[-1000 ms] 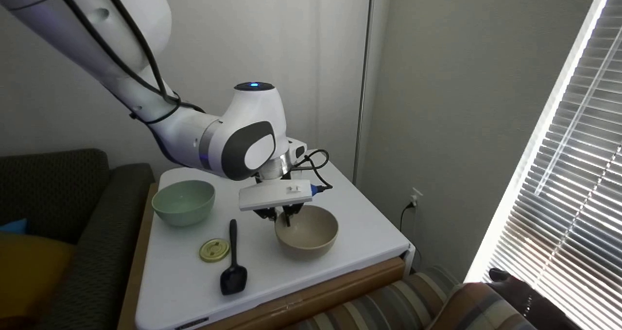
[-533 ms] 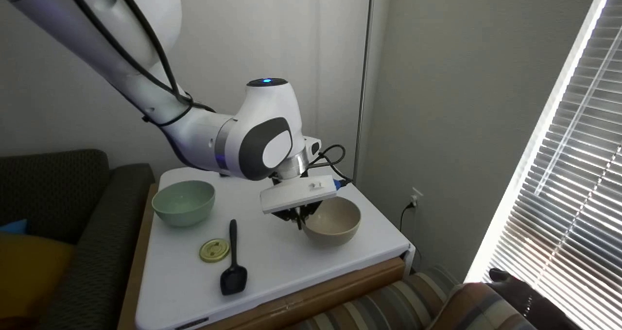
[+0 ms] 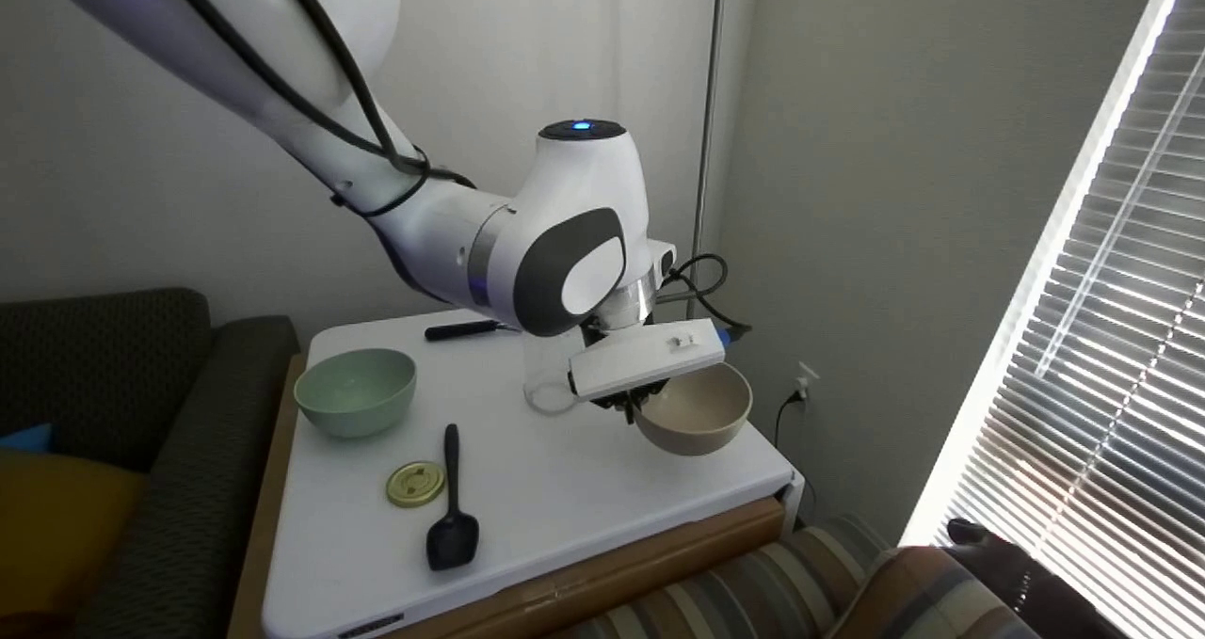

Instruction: Move the bowl that's closest to the couch slightly to the right then move it back

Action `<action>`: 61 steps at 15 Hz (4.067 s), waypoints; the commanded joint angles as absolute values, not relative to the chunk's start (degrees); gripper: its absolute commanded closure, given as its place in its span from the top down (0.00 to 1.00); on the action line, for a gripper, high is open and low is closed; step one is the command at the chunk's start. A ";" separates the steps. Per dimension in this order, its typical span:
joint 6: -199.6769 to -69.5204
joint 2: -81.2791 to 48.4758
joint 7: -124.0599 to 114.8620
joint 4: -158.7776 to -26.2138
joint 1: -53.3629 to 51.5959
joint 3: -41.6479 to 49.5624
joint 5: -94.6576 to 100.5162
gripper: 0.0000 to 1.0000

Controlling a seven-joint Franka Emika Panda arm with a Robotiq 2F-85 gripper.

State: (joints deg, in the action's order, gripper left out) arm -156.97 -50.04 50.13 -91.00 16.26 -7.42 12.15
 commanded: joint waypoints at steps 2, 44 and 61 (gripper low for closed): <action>-153.46 -53.91 54.69 -85.67 17.83 -9.78 8.69 0.01; -160.77 -38.36 40.28 -98.33 9.78 -1.28 16.69 1.00; -129.82 -59.03 68.41 -69.05 11.14 -1.34 13.63 1.00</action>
